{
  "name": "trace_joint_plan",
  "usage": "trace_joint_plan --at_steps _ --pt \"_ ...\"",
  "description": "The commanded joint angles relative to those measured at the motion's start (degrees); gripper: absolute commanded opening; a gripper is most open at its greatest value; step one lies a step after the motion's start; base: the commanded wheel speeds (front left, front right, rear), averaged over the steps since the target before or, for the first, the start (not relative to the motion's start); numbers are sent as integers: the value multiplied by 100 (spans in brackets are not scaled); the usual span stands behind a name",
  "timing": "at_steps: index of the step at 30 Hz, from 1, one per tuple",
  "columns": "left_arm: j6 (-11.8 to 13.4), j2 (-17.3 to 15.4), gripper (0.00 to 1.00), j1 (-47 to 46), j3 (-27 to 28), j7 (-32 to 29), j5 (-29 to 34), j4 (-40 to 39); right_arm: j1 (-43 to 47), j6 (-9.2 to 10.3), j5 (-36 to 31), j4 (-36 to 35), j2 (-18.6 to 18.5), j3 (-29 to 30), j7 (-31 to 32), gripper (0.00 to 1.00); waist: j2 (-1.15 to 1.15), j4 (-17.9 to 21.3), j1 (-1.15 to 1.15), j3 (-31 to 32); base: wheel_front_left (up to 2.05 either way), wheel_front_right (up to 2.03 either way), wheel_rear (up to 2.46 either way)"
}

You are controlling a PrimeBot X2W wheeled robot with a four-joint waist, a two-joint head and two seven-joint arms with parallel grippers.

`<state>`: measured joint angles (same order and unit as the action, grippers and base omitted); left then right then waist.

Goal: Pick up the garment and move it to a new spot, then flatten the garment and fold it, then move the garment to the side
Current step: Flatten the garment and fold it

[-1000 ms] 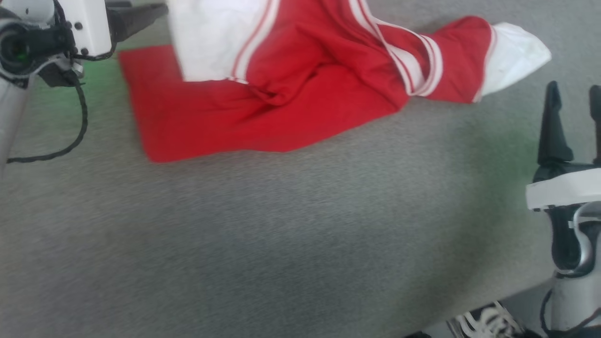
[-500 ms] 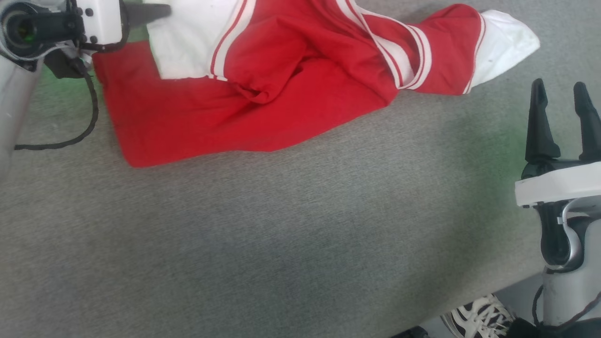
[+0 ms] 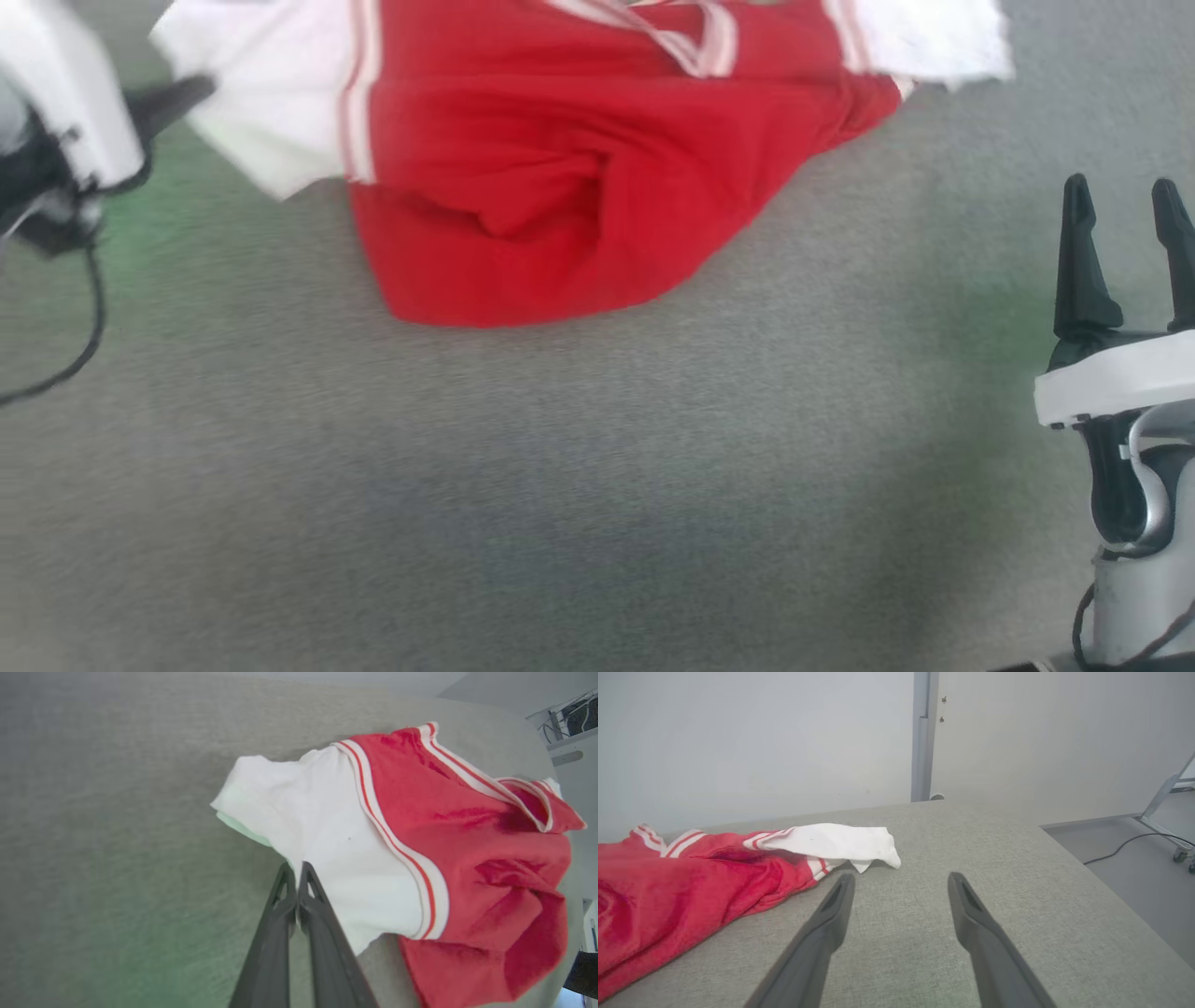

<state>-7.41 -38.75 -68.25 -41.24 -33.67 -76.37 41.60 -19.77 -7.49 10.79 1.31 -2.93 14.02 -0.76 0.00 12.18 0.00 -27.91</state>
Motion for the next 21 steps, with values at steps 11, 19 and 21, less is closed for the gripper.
trace_joint_plan --at_steps 11,19,21 --pt "-6 -265 10 650 -142 701 28 99 173 -1 -99 -294 -165 -141 393 100 0 -329 0 313 0 0 0" --pt "-6 -156 100 952 -407 2133 419 -290 49 -1 -168 -273 -974 -822 810 100 0 -633 0 581 0 0 0" --pt "-5 -123 100 1147 -452 2785 519 -485 -19 -1 -127 -216 -1337 -1142 987 100 0 -771 0 645 0 0 0"
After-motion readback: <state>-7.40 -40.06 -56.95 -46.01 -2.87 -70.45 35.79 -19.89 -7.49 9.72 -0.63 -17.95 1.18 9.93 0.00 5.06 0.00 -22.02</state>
